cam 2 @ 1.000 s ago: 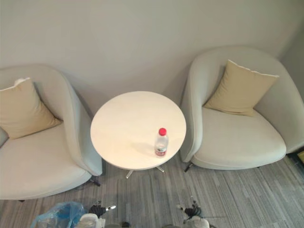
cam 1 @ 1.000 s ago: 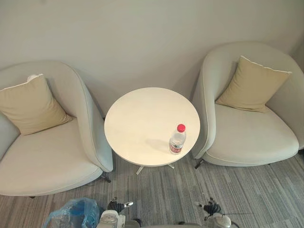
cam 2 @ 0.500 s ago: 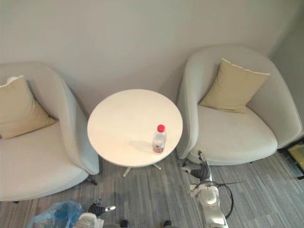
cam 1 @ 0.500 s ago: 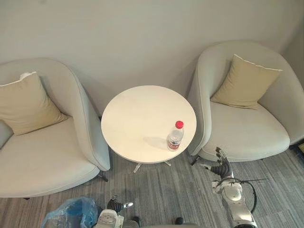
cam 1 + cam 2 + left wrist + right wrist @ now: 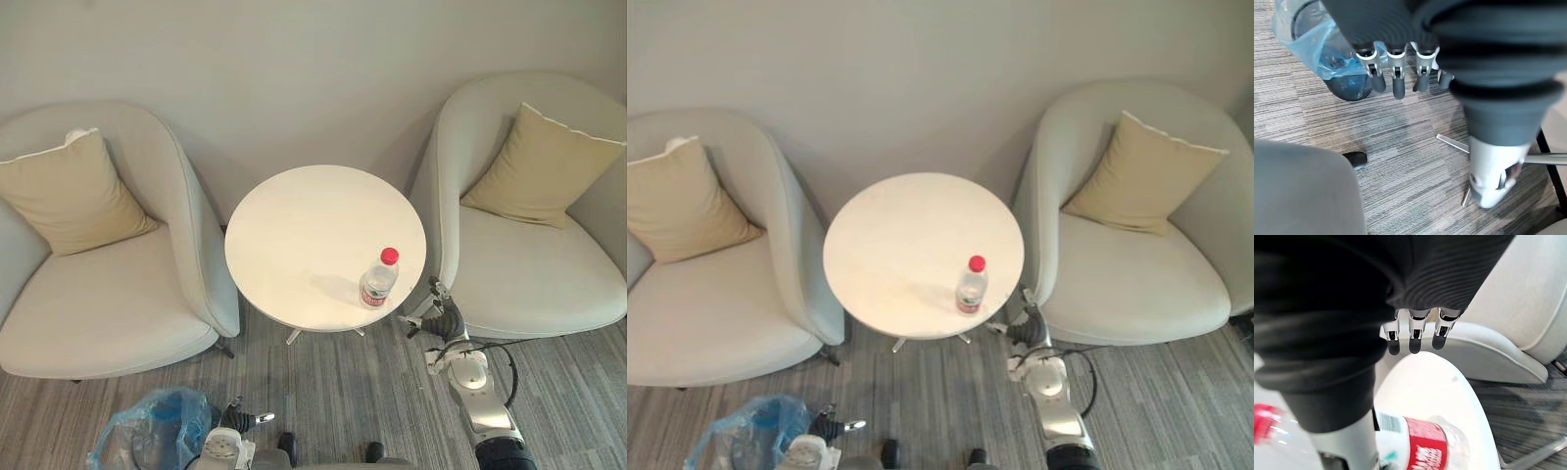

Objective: Gather rubbish on tea table into small bin, then transfer packed bag to large trash can.

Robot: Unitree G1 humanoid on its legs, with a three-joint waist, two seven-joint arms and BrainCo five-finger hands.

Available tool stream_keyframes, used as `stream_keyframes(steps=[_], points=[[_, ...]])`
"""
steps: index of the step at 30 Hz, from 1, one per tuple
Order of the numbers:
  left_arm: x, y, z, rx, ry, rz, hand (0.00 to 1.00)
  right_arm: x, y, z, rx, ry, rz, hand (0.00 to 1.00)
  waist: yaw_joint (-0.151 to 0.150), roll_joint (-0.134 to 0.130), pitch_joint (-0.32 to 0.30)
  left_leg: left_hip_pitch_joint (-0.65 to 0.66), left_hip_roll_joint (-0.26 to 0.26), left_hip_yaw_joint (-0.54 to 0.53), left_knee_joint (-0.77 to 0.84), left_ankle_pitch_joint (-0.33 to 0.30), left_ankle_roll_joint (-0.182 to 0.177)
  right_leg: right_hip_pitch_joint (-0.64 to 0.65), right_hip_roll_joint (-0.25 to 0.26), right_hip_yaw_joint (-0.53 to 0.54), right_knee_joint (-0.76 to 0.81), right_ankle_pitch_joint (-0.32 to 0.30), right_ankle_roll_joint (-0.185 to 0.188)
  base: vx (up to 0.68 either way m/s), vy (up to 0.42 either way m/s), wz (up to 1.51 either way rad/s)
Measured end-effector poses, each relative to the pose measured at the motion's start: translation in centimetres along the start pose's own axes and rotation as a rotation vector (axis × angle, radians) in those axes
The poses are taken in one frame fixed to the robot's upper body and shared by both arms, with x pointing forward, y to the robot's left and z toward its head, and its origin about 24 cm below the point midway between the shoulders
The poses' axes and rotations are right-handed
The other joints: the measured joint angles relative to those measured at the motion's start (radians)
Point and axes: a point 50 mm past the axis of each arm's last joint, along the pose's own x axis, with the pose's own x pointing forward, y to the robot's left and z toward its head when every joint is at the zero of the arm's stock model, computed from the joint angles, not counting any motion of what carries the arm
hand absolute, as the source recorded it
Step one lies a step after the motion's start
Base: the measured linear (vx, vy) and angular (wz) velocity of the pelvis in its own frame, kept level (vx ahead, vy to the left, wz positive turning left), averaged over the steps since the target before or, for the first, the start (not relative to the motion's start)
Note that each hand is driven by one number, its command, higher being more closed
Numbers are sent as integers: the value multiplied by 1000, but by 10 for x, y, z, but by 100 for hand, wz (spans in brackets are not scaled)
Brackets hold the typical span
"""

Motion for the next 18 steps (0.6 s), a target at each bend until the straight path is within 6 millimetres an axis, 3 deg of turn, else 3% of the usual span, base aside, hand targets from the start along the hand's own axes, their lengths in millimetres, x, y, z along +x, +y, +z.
stream_keyframes(steps=[8, 18], points=[[1, 0, 11, -21, -44, 4, 0, 15, 1, 12, 54, -17, -25, 0, 20, 15, 42, -36, -3, -27, -3, 10, -1, -15, 0, -28, -1, 1, -1, 2, -7, 12], [3, 2, 24, -30, -92, 10, 0, 33, 8, 43, 88, -110, -26, 0, 38, 27, 92, -83, -7, -55, 4, 12, 0, -46, -1, -49, 2, 3, -5, -5, 3, 8]])
